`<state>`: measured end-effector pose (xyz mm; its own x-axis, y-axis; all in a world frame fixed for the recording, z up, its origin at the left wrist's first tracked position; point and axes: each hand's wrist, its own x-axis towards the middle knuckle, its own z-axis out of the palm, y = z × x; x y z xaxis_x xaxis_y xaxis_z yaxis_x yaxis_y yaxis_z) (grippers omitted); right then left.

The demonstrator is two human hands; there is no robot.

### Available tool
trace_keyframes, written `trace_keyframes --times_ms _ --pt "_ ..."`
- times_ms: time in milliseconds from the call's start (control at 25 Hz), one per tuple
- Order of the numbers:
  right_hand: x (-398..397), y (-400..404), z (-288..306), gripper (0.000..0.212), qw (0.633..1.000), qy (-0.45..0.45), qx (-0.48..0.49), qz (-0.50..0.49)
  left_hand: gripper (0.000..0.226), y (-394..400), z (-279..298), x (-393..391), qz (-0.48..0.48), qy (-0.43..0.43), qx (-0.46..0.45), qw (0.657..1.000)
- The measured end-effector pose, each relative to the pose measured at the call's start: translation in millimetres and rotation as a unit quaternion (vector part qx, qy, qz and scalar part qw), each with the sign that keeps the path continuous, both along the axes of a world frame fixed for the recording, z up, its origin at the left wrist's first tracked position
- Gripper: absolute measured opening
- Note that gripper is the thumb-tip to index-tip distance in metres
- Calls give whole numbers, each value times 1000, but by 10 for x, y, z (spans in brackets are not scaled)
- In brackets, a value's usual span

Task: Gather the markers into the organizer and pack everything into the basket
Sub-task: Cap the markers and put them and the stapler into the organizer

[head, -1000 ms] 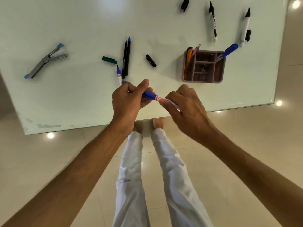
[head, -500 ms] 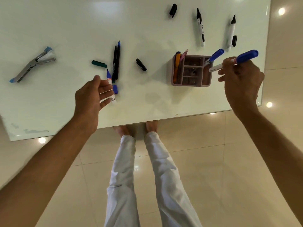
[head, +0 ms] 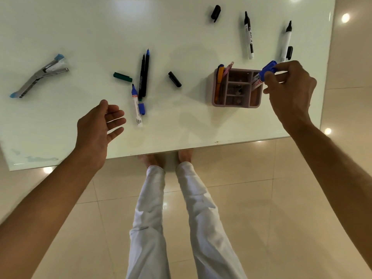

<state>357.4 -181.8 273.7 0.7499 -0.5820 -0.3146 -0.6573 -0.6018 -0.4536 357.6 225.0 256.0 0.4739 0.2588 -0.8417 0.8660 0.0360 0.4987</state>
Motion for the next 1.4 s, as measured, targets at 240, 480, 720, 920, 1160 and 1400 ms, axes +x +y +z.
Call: trace_keyframes --times_ms 240,480,720,920,1160,1400 --pt "-71 67 85 40 998 -40 -8 -40 30 136 52 -3 21 8 16 1000" --pt "-239 870 170 16 994 -64 -4 89 30 296 20 -41 -1 15 51 999" --pt "-341 1901 -63 14 962 41 96 252 30 407 -82 -91 9 28 45 999" --pt "-190 2721 -524 62 959 147 127 205 32 453 -162 -94 11 36 30 999" --pt "45 3071 -893 58 951 241 75 179 32 642 -237 -93 23 38 -9 999" --pt "-44 3096 -999 31 929 250 -24 271 31 919 -283 -154 25 59 -40 997"
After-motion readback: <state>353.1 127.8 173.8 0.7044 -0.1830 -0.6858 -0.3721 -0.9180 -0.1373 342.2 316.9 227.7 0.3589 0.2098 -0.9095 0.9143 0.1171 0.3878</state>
